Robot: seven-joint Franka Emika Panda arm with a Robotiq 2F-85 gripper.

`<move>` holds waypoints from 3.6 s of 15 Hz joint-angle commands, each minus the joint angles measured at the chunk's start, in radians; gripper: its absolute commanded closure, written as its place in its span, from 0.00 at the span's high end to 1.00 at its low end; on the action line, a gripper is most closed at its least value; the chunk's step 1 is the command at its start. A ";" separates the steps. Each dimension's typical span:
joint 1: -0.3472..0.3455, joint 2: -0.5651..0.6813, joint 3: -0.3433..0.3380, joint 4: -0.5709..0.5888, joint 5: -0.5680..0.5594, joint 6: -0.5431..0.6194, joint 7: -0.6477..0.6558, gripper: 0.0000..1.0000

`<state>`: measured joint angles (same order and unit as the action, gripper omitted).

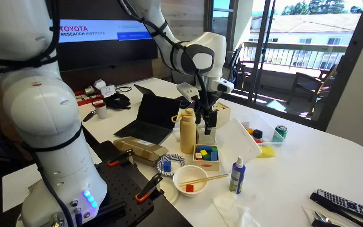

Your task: Use the white napkin to wipe the laptop screen.

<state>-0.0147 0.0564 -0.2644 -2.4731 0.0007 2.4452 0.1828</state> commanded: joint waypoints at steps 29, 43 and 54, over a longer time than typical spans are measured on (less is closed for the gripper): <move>-0.599 0.851 0.217 0.543 0.024 0.154 -0.660 1.00; -0.589 0.896 0.176 0.596 -0.013 0.211 -0.594 0.07; -0.381 0.415 -0.032 0.087 -0.094 0.345 -0.446 0.03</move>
<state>-0.4063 0.6668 -0.3109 -2.2029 -0.0808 2.7476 -0.2677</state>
